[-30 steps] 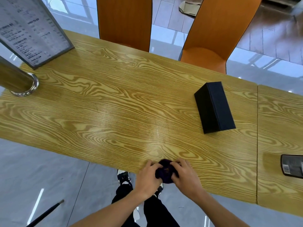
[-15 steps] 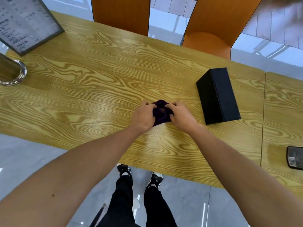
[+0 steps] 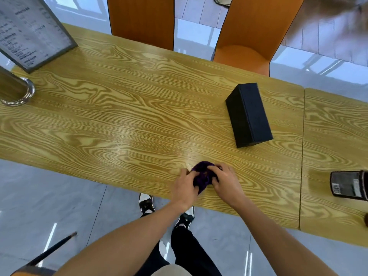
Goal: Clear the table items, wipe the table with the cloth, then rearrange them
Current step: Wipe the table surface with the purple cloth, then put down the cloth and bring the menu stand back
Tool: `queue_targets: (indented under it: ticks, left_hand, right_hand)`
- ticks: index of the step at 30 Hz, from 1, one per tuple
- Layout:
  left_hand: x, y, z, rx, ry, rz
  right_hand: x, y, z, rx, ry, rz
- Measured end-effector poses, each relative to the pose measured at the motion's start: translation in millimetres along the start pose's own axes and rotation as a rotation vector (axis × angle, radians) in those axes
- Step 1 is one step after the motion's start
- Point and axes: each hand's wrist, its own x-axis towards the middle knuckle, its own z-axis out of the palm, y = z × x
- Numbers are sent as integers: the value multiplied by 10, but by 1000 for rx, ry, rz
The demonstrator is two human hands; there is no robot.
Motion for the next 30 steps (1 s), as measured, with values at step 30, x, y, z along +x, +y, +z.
queue_targets:
  ticks: [30]
  left_hand:
    - [-34,216,-365,-130,-107,-142]
  right_hand:
    - [-132,-486,-370,1,6,121]
